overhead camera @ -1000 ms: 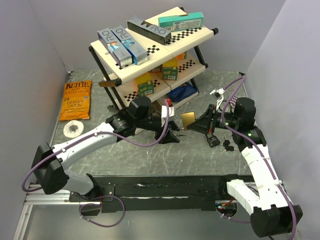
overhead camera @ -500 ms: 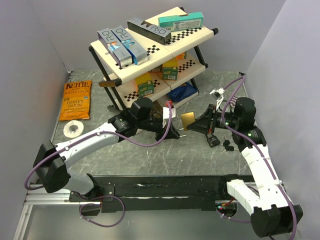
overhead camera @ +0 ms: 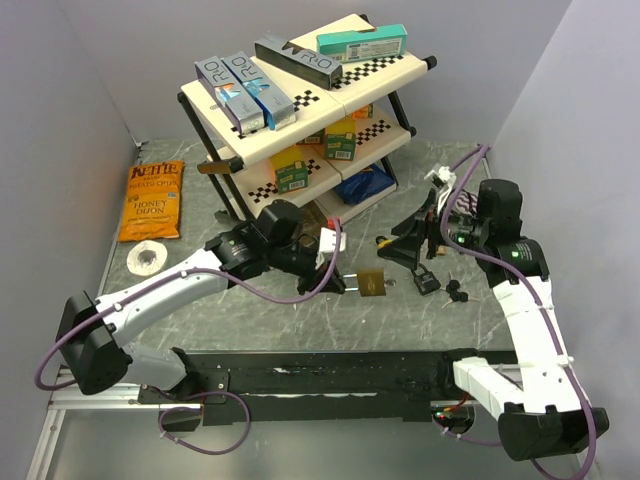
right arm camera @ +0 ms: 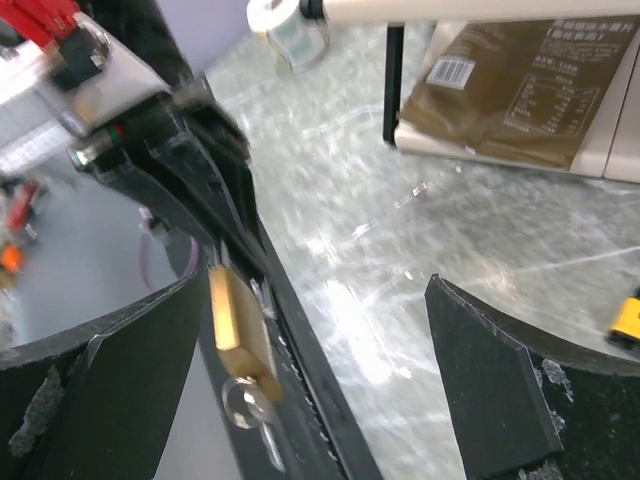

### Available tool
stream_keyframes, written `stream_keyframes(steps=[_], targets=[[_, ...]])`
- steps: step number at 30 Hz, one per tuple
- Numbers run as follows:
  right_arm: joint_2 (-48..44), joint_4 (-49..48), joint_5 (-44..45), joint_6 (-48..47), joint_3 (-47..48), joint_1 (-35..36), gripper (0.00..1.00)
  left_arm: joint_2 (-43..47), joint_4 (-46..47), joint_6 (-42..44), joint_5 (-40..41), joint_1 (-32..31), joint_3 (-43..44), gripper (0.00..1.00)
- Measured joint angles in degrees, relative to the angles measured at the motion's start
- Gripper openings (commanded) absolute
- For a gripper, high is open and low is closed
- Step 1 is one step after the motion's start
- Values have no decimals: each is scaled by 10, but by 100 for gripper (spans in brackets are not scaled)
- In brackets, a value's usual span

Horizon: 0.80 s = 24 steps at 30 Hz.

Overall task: Lock with the key
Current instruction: Pick up the lock from the center of the board, then lock the lock.

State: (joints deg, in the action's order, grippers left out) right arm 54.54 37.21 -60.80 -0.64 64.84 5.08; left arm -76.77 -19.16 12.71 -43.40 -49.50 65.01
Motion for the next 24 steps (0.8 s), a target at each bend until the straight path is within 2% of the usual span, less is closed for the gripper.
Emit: stream_keyframes(steps=[5, 10, 17, 20, 21, 23, 24], targets=[[0, 85, -19, -143, 8, 0, 100, 1, -54, 45, -5, -4, 20, 1], [2, 170, -50, -263, 16, 8, 98, 1, -65, 63, -5, -3, 38, 1], [2, 228, -54, -342, 18, 68, 93, 1, -78, 65, -6, -3, 45, 1], [1, 225, -46, -346, 13, 104, 84, 1, -87, 67, -5, -3, 52, 1], [2, 222, -43, -345, 10, 114, 78, 1, -87, 67, -5, -3, 53, 1], [3, 213, -31, -341, 2, 126, 72, 1, -86, 68, -5, -3, 56, 1], [5, 210, -26, -340, -2, 130, 62, 1, -86, 70, -5, -3, 57, 1]])
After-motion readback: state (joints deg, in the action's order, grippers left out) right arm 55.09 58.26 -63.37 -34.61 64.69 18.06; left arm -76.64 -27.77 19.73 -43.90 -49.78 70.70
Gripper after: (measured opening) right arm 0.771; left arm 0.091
